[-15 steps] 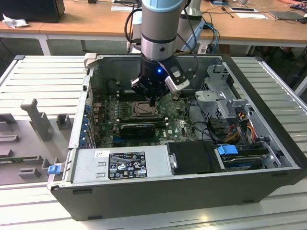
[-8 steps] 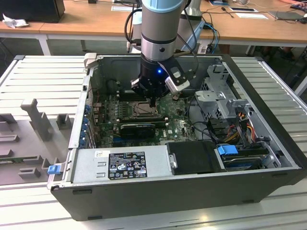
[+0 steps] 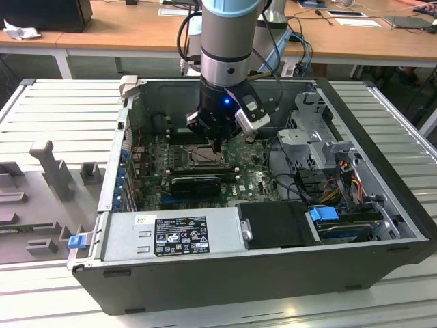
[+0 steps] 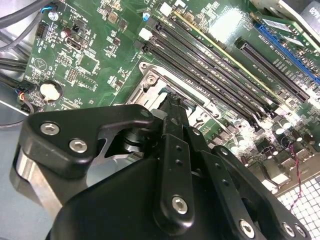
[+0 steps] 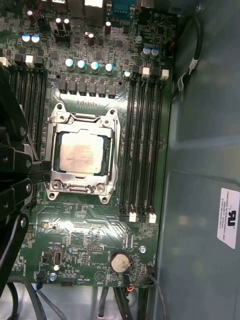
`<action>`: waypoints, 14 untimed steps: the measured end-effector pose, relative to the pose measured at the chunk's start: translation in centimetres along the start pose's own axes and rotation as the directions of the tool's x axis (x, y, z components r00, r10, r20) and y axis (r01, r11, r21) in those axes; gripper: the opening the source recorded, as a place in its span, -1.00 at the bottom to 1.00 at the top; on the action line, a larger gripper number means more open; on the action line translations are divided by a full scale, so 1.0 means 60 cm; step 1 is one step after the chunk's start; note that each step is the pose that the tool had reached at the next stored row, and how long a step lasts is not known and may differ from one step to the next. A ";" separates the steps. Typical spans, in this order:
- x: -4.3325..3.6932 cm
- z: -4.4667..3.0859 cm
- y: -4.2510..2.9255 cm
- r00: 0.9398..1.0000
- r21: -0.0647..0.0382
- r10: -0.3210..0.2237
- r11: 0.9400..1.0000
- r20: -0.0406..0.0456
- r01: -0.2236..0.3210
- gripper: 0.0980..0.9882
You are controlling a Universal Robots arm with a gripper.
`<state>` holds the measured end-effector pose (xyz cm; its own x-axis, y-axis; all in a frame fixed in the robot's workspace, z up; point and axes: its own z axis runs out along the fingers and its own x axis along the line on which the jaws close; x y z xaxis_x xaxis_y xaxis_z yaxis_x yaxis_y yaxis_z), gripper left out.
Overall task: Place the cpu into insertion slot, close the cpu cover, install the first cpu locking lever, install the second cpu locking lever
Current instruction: 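Install the second cpu locking lever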
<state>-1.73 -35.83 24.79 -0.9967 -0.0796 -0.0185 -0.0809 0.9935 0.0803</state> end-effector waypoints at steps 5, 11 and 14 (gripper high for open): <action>0.000 0.000 -0.001 1.000 0.000 0.000 1.000 0.000 0.000 -0.98; 0.000 0.000 -0.003 1.000 0.000 0.000 1.000 0.000 0.000 -0.98; 0.000 0.000 -0.004 1.000 0.000 0.000 1.000 0.000 0.000 -0.98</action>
<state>-1.73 -36.06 24.79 -0.9966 -0.0797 -0.0185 -0.0810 0.9935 0.0803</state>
